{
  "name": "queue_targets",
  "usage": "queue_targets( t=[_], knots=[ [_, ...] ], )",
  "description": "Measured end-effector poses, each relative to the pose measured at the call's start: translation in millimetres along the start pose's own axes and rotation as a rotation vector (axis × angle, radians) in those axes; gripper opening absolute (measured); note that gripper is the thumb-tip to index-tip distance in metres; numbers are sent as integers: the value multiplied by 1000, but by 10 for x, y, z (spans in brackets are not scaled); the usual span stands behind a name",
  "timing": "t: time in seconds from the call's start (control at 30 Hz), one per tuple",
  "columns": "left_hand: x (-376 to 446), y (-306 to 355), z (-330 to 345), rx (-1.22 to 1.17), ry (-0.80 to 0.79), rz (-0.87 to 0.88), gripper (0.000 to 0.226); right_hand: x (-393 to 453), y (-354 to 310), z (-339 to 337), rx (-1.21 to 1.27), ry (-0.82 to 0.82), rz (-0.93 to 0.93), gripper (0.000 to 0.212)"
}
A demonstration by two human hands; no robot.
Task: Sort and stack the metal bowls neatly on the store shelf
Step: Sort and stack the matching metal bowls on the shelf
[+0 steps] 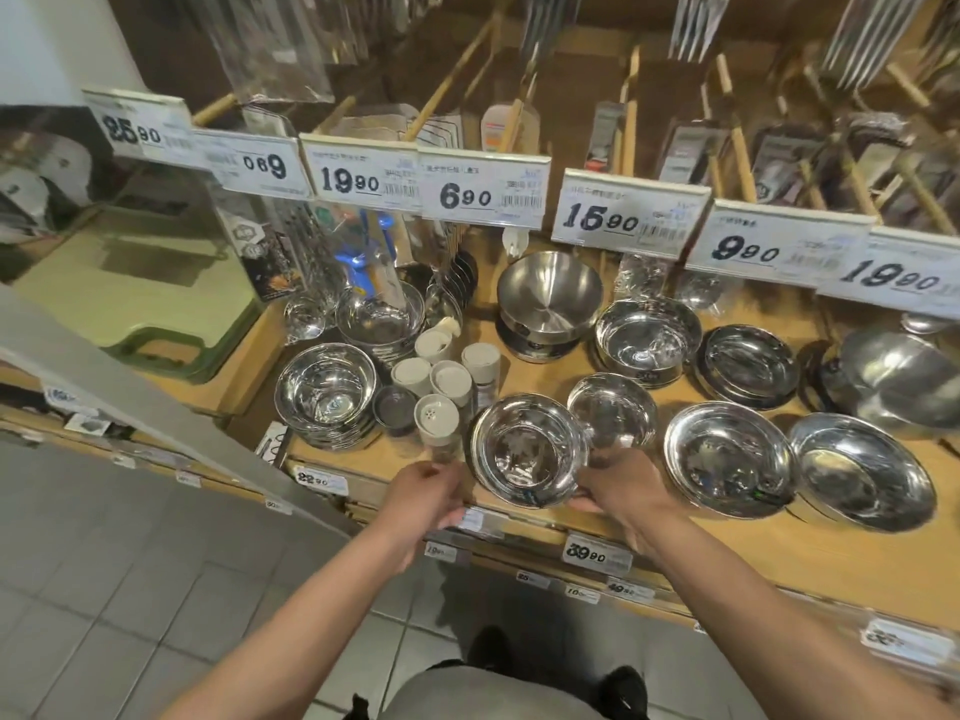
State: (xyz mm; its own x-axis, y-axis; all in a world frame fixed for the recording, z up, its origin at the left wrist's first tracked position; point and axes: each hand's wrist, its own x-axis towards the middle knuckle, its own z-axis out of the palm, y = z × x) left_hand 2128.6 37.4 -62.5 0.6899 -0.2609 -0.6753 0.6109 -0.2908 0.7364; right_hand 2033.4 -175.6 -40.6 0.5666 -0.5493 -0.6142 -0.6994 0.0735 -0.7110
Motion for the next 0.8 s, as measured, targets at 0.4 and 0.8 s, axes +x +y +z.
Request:
queue_targets(
  t=[0.4,0.8],
  knots=[
    [88,-18,276,98,-4,36,16,82,-54,153,-368,132,-78,29],
    [103,-79,331,238,164,146,15,9,220,90,76,-138,19,21]
  ],
)
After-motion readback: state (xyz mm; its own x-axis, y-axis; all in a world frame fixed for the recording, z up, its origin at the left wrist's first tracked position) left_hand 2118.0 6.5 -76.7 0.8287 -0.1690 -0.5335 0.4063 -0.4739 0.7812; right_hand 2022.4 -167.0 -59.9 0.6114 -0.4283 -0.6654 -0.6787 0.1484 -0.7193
